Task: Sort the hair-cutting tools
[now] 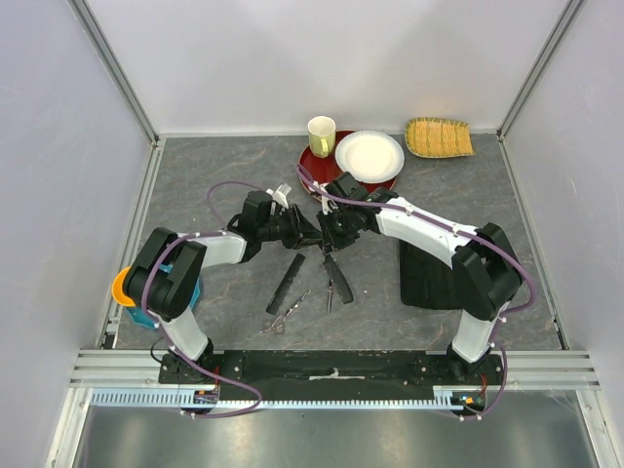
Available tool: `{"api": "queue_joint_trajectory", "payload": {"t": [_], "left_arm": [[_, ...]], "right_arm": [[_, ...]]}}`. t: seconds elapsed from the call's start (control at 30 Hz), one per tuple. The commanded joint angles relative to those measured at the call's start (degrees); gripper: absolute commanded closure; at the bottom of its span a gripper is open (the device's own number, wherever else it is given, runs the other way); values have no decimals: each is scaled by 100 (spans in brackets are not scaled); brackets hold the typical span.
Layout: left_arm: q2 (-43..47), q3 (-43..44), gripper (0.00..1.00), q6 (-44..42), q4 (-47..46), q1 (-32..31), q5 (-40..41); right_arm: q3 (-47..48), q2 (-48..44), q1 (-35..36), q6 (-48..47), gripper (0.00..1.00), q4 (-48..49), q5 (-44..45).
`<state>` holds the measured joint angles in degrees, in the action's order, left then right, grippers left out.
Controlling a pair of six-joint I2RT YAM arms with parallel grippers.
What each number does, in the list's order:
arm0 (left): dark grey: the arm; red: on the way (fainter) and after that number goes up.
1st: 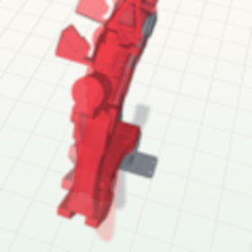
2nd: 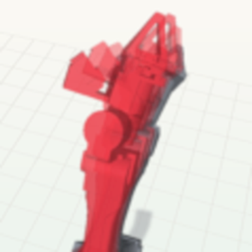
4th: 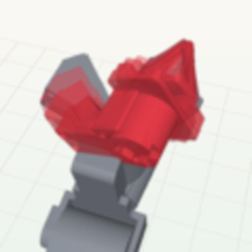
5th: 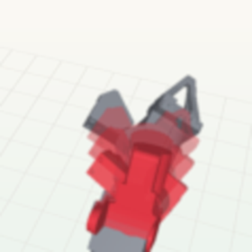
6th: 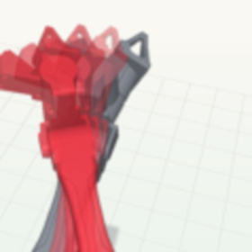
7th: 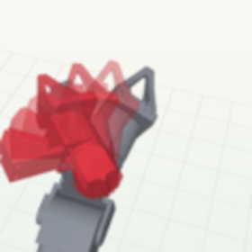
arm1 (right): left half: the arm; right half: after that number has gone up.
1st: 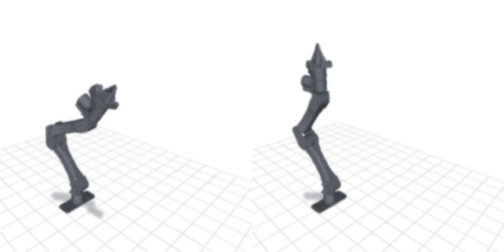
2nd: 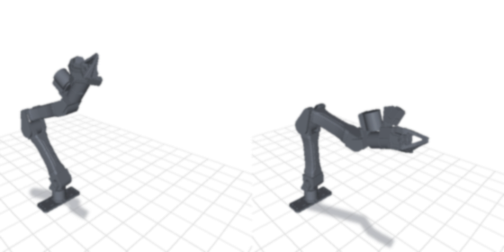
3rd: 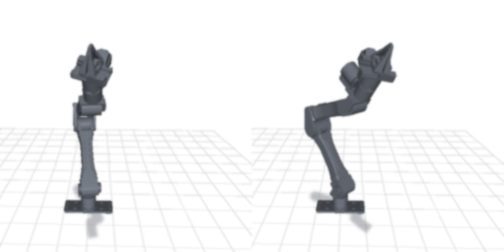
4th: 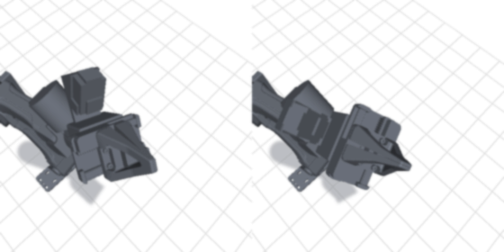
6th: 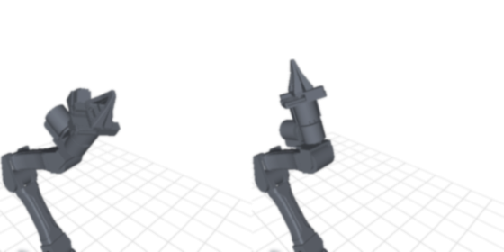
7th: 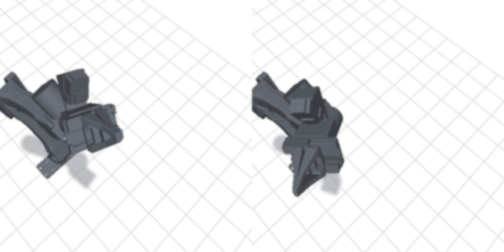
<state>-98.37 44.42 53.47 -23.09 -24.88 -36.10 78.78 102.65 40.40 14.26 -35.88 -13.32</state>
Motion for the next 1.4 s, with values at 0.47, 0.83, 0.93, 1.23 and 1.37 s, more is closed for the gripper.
{"api": "queue_joint_trajectory", "payload": {"t": [0.47,0.83,0.93,1.23,1.37], "left_arm": [[493,999,98,-1515,1870,114,788],[1547,506,98,-1814,1974,862,138],[1803,436,98,-1796,2439,976,200],[2568,23,98,-1770,2836,1170,112],[2673,-21,98,-1823,2916,1205,129]], "right_arm": [[138,-693,-6,1429,37,-1024,2903],[-794,-764,-181,2414,33,-1809,4531],[-1066,-747,-383,2389,31,-1695,4681],[-1576,-729,-937,1739,37,-878,3996],[-1533,-633,-1008,1519,44,-658,3732]]}}
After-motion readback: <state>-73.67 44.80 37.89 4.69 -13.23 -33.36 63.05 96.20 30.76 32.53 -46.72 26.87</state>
